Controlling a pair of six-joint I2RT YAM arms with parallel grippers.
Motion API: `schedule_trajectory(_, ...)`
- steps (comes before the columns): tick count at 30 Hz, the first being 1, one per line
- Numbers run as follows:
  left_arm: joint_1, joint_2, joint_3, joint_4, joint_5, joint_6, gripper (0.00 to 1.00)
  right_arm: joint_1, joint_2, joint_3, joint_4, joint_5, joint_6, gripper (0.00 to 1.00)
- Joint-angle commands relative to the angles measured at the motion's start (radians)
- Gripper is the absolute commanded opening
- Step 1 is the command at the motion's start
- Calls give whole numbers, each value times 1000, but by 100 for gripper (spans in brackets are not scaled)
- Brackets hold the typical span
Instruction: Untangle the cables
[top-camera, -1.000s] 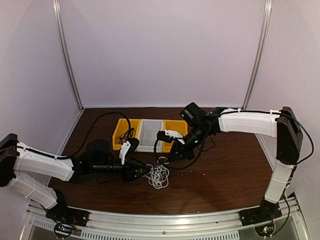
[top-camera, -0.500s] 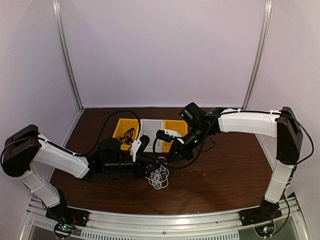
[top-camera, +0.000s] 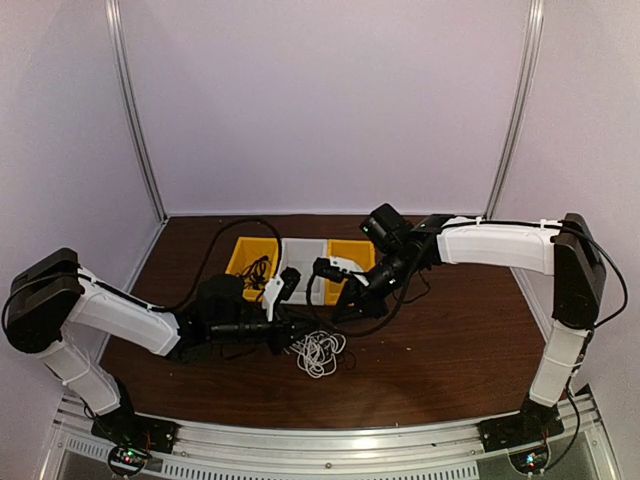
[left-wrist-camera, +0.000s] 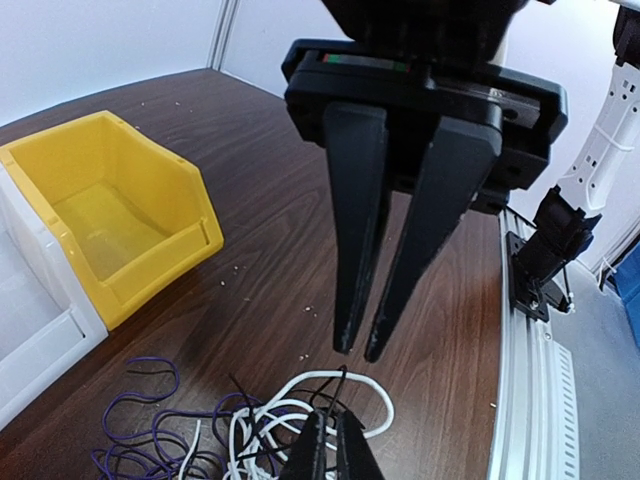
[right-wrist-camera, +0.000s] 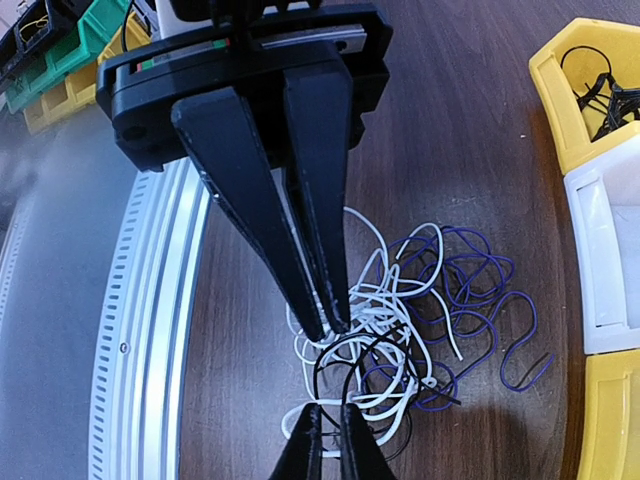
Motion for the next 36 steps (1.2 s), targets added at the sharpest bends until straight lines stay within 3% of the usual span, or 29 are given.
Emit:
schedule_trajectory(1,-5,-31,21,24,-13,1,5,-6,-9,2,17,-18,6,9)
schedule_trajectory(7,-6,-52,12,-18,-22,-2,8,-7,-20,-15,1,25,-34,15)
schedule_trajectory(13,-6,-136,-64,-46,-72,-21,11,-6,-39,-75,3,88,-95,39)
schedule_trajectory(18,-5,-176,-95,-58,-123,-30,12,-2,-5,-55,8,82,-89,41)
schedule_trajectory(26,-6,-187,-98,-61,-136,-43,14,8,59,-5,-14,74,-93,40)
schedule_trajectory(31,-5,-200,-100,-68,-154,-43,15,10,78,10,-20,74,-90,32)
schedule_trajectory(34,-6,-197,-98,-70,-160,-43,16,11,79,13,-28,67,-93,21)
schedule_trajectory(36,-6,-191,-96,-67,-156,-45,18,10,73,15,-32,64,-93,7)
